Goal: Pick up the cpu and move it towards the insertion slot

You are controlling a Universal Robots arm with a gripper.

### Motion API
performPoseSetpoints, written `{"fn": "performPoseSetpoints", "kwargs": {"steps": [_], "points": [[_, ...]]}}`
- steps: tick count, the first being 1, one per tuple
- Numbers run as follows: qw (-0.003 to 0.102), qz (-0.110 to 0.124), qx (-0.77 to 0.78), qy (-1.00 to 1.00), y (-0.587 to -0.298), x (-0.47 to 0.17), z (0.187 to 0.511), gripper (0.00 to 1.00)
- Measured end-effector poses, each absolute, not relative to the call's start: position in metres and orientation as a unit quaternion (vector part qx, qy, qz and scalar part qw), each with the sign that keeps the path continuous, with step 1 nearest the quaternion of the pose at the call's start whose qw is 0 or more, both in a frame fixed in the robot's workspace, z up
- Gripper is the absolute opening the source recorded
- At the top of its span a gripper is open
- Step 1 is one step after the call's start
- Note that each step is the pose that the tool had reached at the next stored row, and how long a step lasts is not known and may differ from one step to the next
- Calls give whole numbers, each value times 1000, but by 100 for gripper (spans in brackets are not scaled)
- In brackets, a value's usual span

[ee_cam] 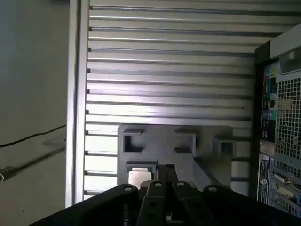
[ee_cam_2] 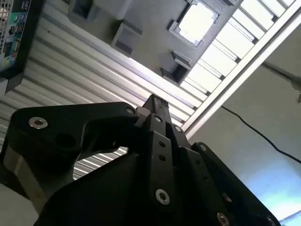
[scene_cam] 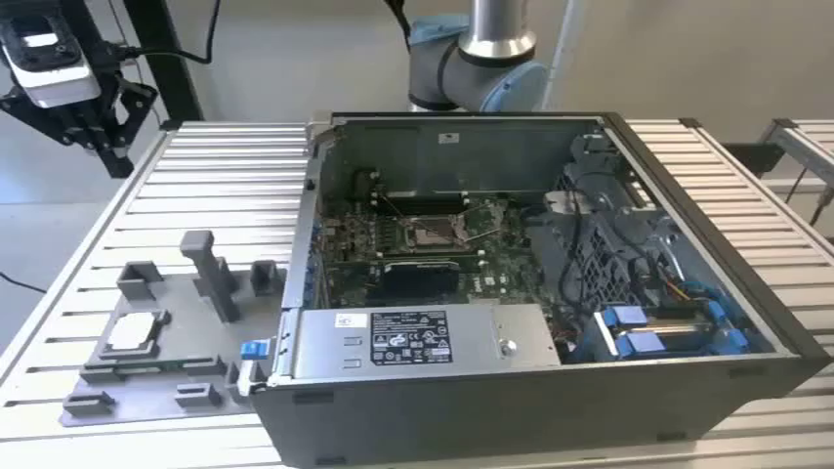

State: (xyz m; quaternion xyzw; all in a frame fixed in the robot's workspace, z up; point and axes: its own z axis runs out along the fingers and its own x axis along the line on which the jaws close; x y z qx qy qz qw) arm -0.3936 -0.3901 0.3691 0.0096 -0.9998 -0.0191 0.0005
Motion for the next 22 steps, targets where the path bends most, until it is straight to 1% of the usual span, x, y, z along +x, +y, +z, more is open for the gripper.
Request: {"fn": "performPoseSetpoints", "kwargs": {"steps": [15,22], "points": [[1,-19,10,-1000,-391,-394,367,0],[0,-19,10,-1000,-418,-399,356,0]]}}
